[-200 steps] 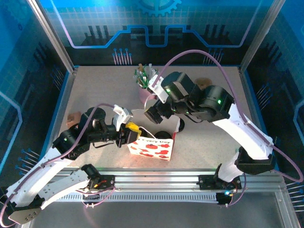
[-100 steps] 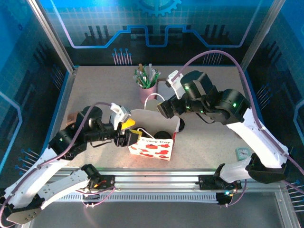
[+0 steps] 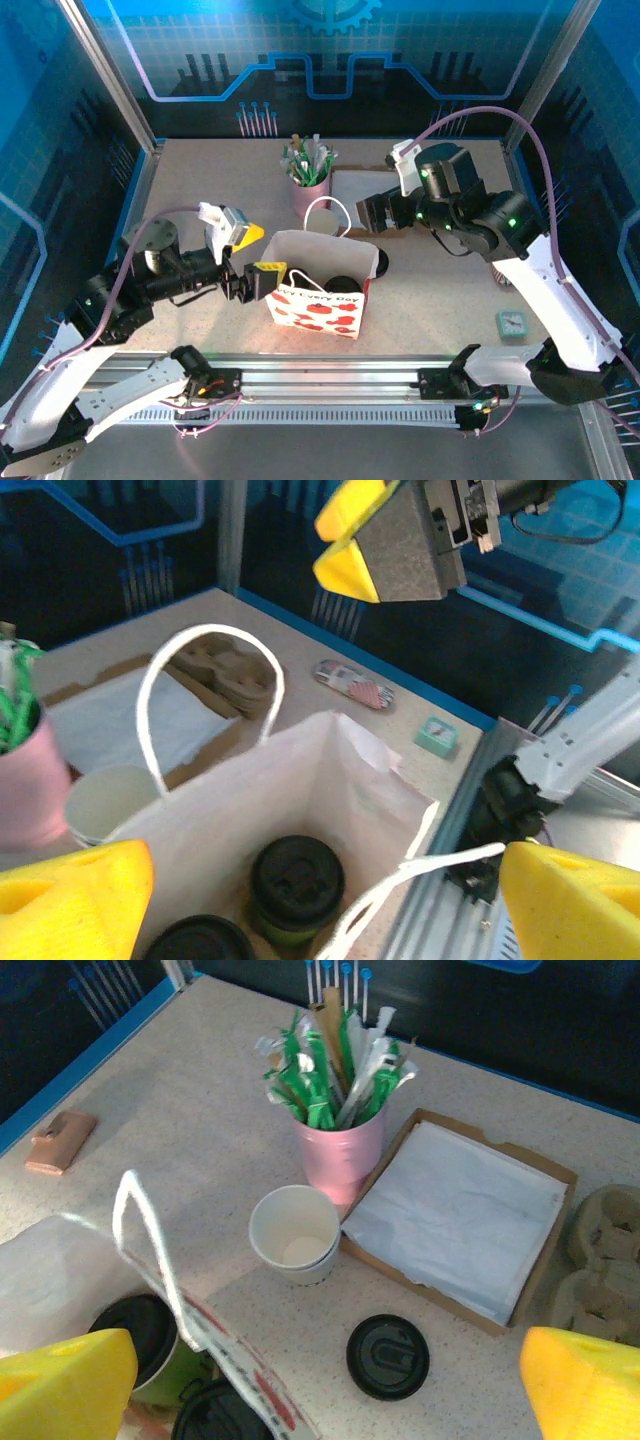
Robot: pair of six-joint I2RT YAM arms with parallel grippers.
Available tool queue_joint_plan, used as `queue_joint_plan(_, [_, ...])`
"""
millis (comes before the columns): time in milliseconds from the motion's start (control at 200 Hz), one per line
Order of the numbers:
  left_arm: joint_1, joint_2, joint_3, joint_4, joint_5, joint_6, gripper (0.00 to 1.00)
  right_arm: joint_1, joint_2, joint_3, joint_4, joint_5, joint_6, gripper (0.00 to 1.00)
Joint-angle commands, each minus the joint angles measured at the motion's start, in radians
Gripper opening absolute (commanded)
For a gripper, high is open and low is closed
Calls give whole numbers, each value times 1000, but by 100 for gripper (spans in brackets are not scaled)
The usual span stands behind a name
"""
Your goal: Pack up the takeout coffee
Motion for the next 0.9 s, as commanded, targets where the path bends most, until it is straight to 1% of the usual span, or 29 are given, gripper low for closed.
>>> queue_joint_plan(0, [0,39,52,-11,-142,15,94,-65,-17,-34,57,-16,37,97])
queue_joint_plan(60, [5,72,72,-9,-189,16,96,-99,-16,-51,79,-16,38,96])
queue_joint_plan(120, [22,109,94,-2,-207,11,96,-141,-7,-64,97,-56,47,95])
queue_joint_plan(165, [45,136,107,6,-207,-5,98,-170,1,-76,117,-87,56,95])
queue_joint_plan(285, [154,200,140,40,-175,-66,98,-229,40,-101,173,-137,92,92])
queue_joint_plan(365, [226,245,172,51,-178,-119,99,-244,80,-96,204,-139,103,90])
queue_joint_plan(455, [287,307,215,45,-165,-173,99,-268,129,-83,244,-171,119,87])
queue_joint_plan(555, [359,378,243,58,-136,-230,96,-292,198,-52,265,-192,139,86])
queue_joint_plan(615, [409,432,267,53,-115,-262,90,-294,221,-42,270,-191,143,85])
queue_joint_plan(705, [475,542,320,34,-62,-305,85,-296,231,-48,290,-193,135,85])
queue_joint_plan(825, [496,701,415,0,-44,-306,80,-303,250,-50,295,-204,126,85])
queue_joint_plan(896, [499,806,501,-41,-22,-311,75,-305,261,-54,302,-227,133,85])
